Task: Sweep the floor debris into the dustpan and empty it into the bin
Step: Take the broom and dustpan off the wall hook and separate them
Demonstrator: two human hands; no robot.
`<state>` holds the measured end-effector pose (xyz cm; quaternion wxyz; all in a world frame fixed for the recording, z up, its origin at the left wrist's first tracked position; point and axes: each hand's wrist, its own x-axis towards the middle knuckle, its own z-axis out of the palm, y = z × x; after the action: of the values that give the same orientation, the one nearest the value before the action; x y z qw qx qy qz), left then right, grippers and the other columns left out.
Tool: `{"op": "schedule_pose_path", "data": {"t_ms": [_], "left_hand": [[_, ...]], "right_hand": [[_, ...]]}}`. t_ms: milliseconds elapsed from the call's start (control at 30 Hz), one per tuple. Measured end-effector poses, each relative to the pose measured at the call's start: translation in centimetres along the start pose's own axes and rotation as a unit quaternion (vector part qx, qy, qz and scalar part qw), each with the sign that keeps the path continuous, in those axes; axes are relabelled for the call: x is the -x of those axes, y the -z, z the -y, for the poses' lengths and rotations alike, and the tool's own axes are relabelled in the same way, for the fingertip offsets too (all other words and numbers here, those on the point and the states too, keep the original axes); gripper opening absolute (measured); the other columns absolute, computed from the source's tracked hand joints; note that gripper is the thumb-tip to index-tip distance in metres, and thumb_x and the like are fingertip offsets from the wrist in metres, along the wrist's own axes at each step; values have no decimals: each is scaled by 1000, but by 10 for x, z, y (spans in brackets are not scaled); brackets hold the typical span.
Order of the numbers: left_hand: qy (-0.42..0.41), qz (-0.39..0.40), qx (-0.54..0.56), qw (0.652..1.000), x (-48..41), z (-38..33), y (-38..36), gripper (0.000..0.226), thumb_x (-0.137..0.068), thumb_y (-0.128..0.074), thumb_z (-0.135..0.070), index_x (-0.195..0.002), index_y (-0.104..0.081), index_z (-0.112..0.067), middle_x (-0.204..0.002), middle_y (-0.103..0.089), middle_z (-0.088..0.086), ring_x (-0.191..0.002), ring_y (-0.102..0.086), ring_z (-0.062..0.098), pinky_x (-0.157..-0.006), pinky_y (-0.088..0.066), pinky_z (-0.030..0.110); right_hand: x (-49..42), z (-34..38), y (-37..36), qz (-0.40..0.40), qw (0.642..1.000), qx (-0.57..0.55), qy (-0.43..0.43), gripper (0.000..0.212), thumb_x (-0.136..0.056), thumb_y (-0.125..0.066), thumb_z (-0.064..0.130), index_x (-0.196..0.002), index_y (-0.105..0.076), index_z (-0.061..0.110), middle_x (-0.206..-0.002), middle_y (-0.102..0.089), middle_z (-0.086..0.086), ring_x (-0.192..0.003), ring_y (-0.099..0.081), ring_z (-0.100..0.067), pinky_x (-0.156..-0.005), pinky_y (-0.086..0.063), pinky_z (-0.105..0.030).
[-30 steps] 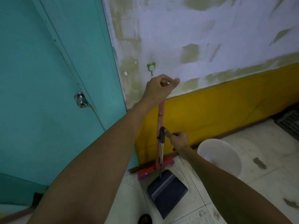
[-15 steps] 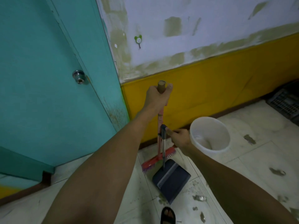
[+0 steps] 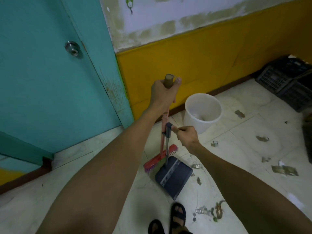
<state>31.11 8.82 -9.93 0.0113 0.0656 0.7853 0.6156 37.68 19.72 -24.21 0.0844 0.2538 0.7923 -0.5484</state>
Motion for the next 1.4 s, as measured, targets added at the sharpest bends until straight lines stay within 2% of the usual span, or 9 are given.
{"op": "schedule_pose_path", "data": {"t_ms": [200, 367, 467, 567, 667, 833, 1067, 1267, 1400], "left_hand": [[40, -23, 14, 999, 73, 0, -14, 46, -94, -59, -29, -54, -45, -13, -47, -42, 10, -49, -46, 26, -56, -51, 46], [62, -87, 13, 994, 139, 7, -33, 44, -95, -59, -26, -55, -46, -13, -46, -40, 7, -46, -52, 23, -47, -48, 27], [59, -144, 12, 988, 181, 20, -50, 48, -94, -59, -25, -51, -39, -16, -46, -29, 6, -50, -46, 28, -44, -41, 36], [69, -225, 20, 972, 222, 31, -70, 48, -93, -60, -17, -48, -43, -15, -44, -29, -4, -43, -38, 12, -46, -33, 27], [67, -269, 60, 959, 246, 41, -72, 28, -91, -62, -8, -68, -65, 8, -51, -42, -15, -39, -43, -9, -50, -37, 10], [43, -248, 81, 964, 270, 73, -72, 42, -90, -61, -2, -56, -54, -26, -47, -50, -22, -45, -46, -9, -53, -41, 14], [0, -261, 81, 962, 279, 94, -53, 49, -89, -60, 0, -54, -53, -33, -43, -52, -24, -48, -47, -10, -56, -41, 13], [1, -312, 83, 946, 264, 95, -12, 42, -88, -61, -9, -51, -47, -24, -52, -43, -2, -54, -43, 17, -53, -36, 31], [-19, -286, 55, 956, 271, 79, -26, 46, -89, -61, -6, -51, -50, -30, -39, -46, -22, -43, -42, -4, -47, -38, 17]], "right_hand": [[64, -42, 16, 56, 998, 26, -3, 41, -86, -67, 45, -68, -63, 8, -63, -49, -7, -56, -41, -20, -56, -38, -32], [104, -86, 29, 109, 988, 112, 14, 53, -87, -59, 56, -71, -65, 6, -66, -57, -11, -58, -49, -21, -55, -42, -32], [131, -117, 32, 127, 977, 172, 24, 62, -85, -53, 65, -65, -63, 8, -62, -61, -11, -55, -53, -20, -54, -46, -31], [165, -151, 35, 144, 966, 205, 62, 52, -89, -48, 62, -58, -50, 20, -57, -51, 2, -56, -50, -18, -52, -37, -28], [189, -182, 33, 153, 960, 214, 99, 47, -91, -47, 60, -59, -48, 26, -58, -50, 5, -60, -50, -16, -52, -34, -27], [207, -215, 26, 158, 969, 167, 95, 51, -91, -53, 56, -51, -45, 25, -51, -42, 4, -51, -41, -12, -53, -31, -29], [225, -235, 4, 126, 977, 126, 114, 52, -90, -57, 51, -46, -43, 28, -36, -41, 7, -40, -34, -6, -45, -27, -21], [253, -266, 4, 194, 960, 165, 118, 41, -84, -58, 62, -62, -67, 28, -45, -48, 5, -40, -40, -5, -44, -29, -14], [257, -259, -7, 203, 958, 163, 118, 52, -87, -59, 57, -53, -49, 19, -47, -40, 2, -42, -35, -7, -49, -29, -22]]}}
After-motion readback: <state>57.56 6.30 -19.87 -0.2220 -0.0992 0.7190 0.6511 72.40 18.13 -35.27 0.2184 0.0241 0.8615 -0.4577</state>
